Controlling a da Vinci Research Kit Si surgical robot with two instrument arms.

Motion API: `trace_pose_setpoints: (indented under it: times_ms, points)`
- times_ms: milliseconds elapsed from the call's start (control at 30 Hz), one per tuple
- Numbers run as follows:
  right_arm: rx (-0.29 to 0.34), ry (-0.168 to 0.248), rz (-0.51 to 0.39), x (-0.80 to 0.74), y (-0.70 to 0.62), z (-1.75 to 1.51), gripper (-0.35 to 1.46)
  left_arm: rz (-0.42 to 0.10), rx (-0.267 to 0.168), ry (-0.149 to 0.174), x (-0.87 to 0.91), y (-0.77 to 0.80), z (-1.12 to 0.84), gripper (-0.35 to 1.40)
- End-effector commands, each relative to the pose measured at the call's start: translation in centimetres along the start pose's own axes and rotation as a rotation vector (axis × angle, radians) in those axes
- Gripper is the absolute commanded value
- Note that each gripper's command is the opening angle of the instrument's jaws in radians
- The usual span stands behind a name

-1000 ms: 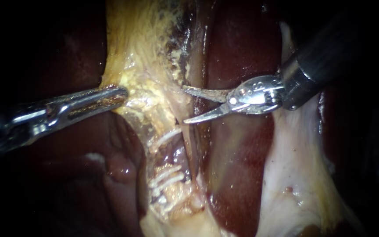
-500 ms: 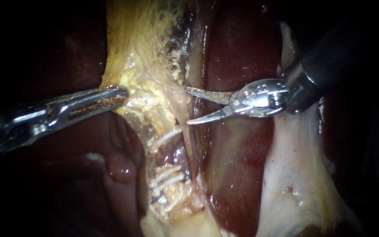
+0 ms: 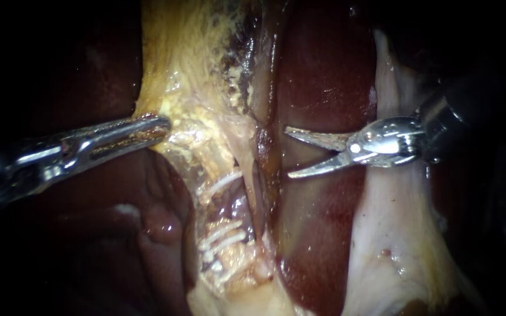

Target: Go back from the cut left tube

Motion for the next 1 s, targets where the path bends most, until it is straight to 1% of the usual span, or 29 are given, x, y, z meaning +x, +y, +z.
trace_pose_setpoints:
  times_ms: [33,233,467,567,667,733,867,1000]
  points:
    - [0.01,-0.004,-0.002,0.01,-0.02,-0.01,0.88,0.0,0.0,0.0,0.0,0.0,0.0,-0.35]
    - [0.024,-0.002,0.0,0.05,-0.12,-0.05,0.89,-0.001,0.0,0.0,-0.01,-0.01,0.01,-0.35]
    - [0.027,-0.004,-0.001,0.05,-0.14,-0.09,0.91,-0.002,-0.001,0.0,-0.02,-0.02,0.03,-0.35]
    - [0.028,-0.007,0.005,0.05,-0.14,-0.09,0.91,-0.003,-0.004,-0.001,-0.04,-0.05,0.09,-0.35]
    - [0.029,-0.01,0.005,0.05,-0.14,-0.09,0.91,-0.005,-0.011,-0.004,-0.06,-0.08,0.19,-0.35]
    - [0.029,-0.01,0.005,0.05,-0.14,-0.09,0.91,-0.006,-0.009,-0.003,-0.08,-0.1,0.28,-0.35]
    - [0.029,-0.01,0.005,0.05,-0.14,-0.09,0.91,-0.01,-0.001,-0.002,-0.14,-0.13,0.55,-0.35]
    - [0.029,-0.01,0.005,0.05,-0.15,-0.09,0.91,-0.01,0.004,-0.002,-0.16,-0.13,0.73,-0.35]
